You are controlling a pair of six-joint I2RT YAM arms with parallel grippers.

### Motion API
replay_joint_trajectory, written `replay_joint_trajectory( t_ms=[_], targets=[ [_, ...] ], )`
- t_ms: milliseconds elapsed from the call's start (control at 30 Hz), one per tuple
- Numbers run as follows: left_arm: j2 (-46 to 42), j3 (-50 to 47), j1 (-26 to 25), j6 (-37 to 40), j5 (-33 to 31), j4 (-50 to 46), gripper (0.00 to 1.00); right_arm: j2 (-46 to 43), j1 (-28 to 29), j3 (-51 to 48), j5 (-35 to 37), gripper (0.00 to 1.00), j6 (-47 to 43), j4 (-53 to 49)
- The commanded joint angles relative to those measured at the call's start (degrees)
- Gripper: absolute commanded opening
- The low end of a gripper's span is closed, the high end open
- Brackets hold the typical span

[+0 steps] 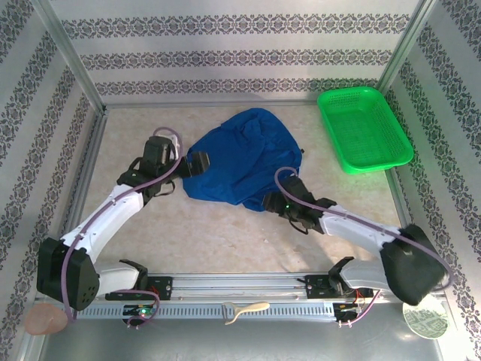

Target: Fold the inside-out t-shirt

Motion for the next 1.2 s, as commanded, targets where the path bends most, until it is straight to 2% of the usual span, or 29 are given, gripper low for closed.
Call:
replay_joint_trajectory(
  t_ms=[0, 267, 367, 400, 467, 533, 567, 600, 633, 667, 700, 733, 1000, 1133, 1167],
  targets=[
    [-1.8, -3.1, 0.3, -3.1, 0.1, -7.8, 1.00, 4.9, 1.9, 1.8, -0.7, 0.69, 3.0, 5.5],
    [5.9, -7.2, 0.3, -7.0, 1.4, -4.2, 1.00, 13.1, 2.2, 5.5, -0.3, 0.68, 4.7, 9.9],
    [10.2, -6.9, 0.3, -7.4, 1.5, -1.4, 1.00, 15.2, 1.9, 5.9, -0.9, 0.62, 5.8, 12.0],
    [11.6, -6.7, 0.2, -7.4, 1.2, -0.3, 1.00, 15.9, 1.8, 6.0, -1.3, 0.57, 6.1, 12.8],
    [15.1, -6.2, 0.3, -7.7, 0.8, 1.8, 1.00, 16.7, 1.3, 6.1, -2.2, 0.38, 6.0, 14.1],
    [18.8, -5.0, 0.2, -7.9, 0.6, 4.7, 1.00, 16.3, 0.3, 6.2, -4.1, 0.12, 5.4, 14.6],
    [20.5, -4.1, 0.2, -7.7, 0.4, 5.5, 0.97, 15.4, -0.3, 6.1, -4.8, 0.00, 5.1, 14.7],
    [22.3, -2.6, 0.5, -6.9, 0.4, 6.0, 0.85, 13.7, -1.1, 5.8, -6.0, 0.00, 4.7, 14.6],
    [23.4, -0.6, 1.1, -5.7, 1.2, 6.0, 0.64, 11.6, -2.1, 5.4, -7.2, 0.00, 4.3, 14.1],
    [23.8, 1.1, 1.8, -4.8, 1.8, 5.3, 0.39, 9.3, -2.9, 5.1, -8.3, 0.00, 4.0, 13.4],
    [23.4, 3.2, 2.7, -4.1, 2.5, 3.7, 0.08, 6.1, -4.2, 4.8, -9.6, 0.00, 3.7, 12.2],
    [22.1, 5.5, 3.5, -3.2, 2.8, 1.8, 0.00, 2.8, -5.7, 4.6, -11.3, 0.00, 3.4, 10.9],
    [12.3, 27.6, 9.5, 4.8, 12.8, -19.6, 0.00, -20.6, -15.1, 10.5, -19.1, 0.00, 1.0, -7.6],
    [12.7, 37.2, 9.9, 7.7, 14.1, -25.7, 0.00, -25.1, -16.1, 13.1, -18.9, 0.00, 0.5, -12.2],
    [14.0, 38.7, 9.9, 8.2, 14.4, -26.2, 0.04, -24.9, -16.3, 12.8, -18.7, 0.00, 0.6, -12.0]
  ],
)
